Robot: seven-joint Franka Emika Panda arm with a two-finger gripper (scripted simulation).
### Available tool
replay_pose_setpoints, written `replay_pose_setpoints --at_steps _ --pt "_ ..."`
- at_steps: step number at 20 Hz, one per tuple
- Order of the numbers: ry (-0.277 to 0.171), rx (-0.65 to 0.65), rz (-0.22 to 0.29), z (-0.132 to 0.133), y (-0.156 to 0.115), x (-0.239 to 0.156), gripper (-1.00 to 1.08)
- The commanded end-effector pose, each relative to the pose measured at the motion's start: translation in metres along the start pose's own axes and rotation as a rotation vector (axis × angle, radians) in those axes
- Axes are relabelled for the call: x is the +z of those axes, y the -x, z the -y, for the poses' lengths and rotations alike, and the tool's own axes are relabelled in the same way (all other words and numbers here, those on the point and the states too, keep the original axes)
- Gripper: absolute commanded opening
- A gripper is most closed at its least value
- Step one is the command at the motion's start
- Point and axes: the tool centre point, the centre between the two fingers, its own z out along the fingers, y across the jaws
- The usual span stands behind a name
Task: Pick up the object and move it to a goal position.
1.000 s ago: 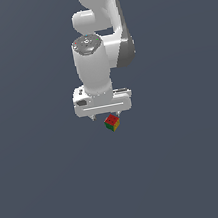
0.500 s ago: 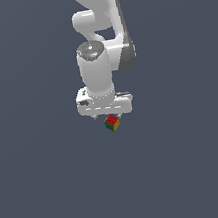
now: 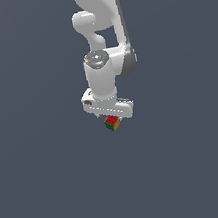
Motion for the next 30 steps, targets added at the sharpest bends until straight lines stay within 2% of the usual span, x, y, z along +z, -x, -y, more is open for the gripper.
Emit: replay_pose_setpoints --at_steps 1,8,15,25,30 --pt "0.003 0.065 0.001 -0.001 0.006 0.009 1.00" --pt "0.013 0.225 0.004 -0.003 0.022 0.031 1.00" --pt "0.019 0.322 0.004 -0.005 0.032 0.044 1.00" --pt "0.022 0.350 0.004 -0.006 0.035 0.049 1.00" --pt "0.022 0.351 0.003 -0.006 0.036 0.063 1.00"
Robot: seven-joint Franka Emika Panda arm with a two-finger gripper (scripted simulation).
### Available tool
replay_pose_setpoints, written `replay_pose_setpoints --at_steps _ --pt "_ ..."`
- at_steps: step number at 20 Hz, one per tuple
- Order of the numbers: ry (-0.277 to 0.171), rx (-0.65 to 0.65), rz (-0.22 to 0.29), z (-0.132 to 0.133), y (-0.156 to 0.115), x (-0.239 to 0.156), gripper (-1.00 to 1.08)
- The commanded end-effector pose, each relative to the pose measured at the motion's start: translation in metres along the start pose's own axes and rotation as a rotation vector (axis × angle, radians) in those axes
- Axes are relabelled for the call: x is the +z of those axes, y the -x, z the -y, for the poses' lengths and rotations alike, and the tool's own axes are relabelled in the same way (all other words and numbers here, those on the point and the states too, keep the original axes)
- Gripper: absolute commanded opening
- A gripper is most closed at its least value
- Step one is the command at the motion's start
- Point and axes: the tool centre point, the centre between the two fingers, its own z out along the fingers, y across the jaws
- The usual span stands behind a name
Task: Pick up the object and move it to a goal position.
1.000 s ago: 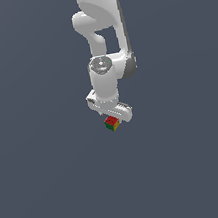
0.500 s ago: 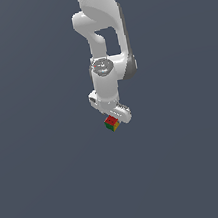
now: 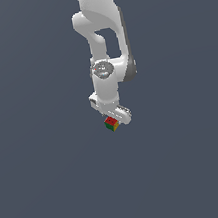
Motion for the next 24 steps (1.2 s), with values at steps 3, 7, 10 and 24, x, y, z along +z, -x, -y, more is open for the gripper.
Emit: replay_pose_setpoints --at_steps 3,7,10,24 --pt "0.001 0.002 0.001 -0.001 0.001 0.021 1.00" --pt "0.001 0.003 0.000 -0.001 0.001 0.036 1.00" --pt "0.001 0.003 0.000 0.000 0.001 0.040 1.00" --pt "0.000 0.003 0.000 0.000 0.000 0.038 -1.00"
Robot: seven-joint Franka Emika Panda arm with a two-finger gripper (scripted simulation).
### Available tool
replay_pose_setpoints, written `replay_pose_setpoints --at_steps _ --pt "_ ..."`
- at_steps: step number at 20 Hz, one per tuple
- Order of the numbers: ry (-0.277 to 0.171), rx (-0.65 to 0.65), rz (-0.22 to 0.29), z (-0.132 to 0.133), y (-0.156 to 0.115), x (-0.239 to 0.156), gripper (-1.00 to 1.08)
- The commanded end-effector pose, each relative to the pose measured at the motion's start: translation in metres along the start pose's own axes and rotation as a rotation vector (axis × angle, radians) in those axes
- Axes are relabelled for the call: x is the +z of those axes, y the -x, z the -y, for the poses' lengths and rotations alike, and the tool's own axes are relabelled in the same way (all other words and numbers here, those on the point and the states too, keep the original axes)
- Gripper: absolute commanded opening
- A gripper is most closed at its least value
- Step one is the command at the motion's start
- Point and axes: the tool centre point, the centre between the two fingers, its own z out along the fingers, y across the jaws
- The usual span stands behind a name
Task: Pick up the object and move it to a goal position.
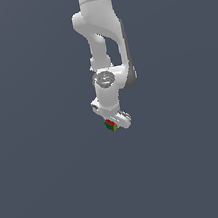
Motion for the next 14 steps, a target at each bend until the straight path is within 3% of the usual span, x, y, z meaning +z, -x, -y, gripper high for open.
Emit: replay_pose_setpoints --at_steps 1,7,14 --pt "-0.001 0.000 -0.001 -0.001 -0.002 -0.003 -1.00" --pt "-0.001 0.000 -0.001 -0.012 -0.018 -0.024 -1.00" --pt "-0.001 0.001 0.000 -0.036 -0.055 -0.072 -1.00"
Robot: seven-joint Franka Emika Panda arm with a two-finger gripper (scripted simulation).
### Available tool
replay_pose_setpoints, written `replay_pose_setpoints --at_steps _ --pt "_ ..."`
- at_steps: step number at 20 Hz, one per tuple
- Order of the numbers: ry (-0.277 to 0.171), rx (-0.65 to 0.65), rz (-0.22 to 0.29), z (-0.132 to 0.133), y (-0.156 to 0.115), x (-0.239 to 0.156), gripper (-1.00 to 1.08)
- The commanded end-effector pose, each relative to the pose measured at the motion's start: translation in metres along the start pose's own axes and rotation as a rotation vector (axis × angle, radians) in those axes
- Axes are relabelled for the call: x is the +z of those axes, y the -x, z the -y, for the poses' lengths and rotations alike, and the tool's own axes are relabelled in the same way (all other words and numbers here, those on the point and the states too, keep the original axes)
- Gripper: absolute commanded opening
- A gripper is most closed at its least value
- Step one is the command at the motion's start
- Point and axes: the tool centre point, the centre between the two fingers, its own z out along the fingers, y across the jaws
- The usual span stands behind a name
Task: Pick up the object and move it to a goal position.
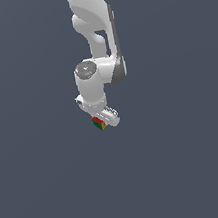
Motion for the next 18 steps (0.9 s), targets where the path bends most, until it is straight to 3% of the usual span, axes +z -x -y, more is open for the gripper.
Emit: replay_pose_setpoints --at_steps 1,11,18 --pt "-0.002 0.001 -0.002 -0.010 -0.016 -0.022 -1.00" --pt "-0.001 0.001 -0.002 -0.052 -0.085 -0.109 -1.00" --pt "-0.001 0.001 -0.002 -0.070 -0.118 -0.148 -1.00"
